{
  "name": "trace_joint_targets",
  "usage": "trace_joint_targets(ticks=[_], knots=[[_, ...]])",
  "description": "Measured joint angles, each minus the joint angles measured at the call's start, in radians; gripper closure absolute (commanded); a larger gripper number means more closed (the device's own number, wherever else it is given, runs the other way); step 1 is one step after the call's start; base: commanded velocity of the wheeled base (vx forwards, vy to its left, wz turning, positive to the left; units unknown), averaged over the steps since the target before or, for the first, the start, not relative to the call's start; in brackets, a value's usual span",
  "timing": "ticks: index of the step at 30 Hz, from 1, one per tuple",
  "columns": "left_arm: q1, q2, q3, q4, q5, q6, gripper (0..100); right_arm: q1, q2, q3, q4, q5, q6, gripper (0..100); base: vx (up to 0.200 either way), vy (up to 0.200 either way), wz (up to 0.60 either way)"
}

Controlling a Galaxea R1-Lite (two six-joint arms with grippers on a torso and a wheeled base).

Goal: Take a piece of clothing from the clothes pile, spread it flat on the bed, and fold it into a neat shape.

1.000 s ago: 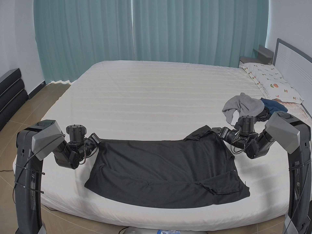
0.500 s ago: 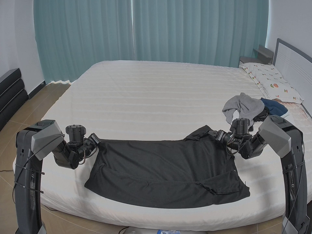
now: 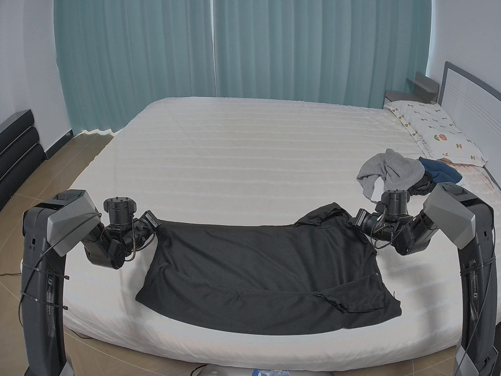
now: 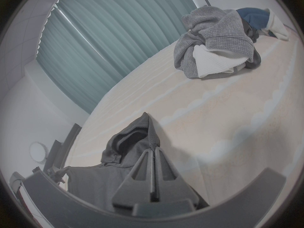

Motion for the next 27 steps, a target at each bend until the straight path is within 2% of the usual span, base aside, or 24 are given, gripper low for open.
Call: trace_joint_targets(ticks=[8, 14, 27], knots=[[0.011, -0.032, 0.011, -0.005, -0.001, 0.000, 100, -0.032, -0.040, 0.066, -0.107, 0.029, 0.026, 100, 0.000, 0.000, 0.00], [0.028, -0.063, 0.024, -0.010, -0.001, 0.000, 100, -0.037, -0.054, 0.102, -0.199, 0.033, 0.106, 100, 0.000, 0.000, 0.00], [0.034, -0.092, 0.055, -0.017, 0.000, 0.007, 100, -0.057, -0.085, 0.149, -0.299, 0.029, 0.187, 100, 0.000, 0.000, 0.00]])
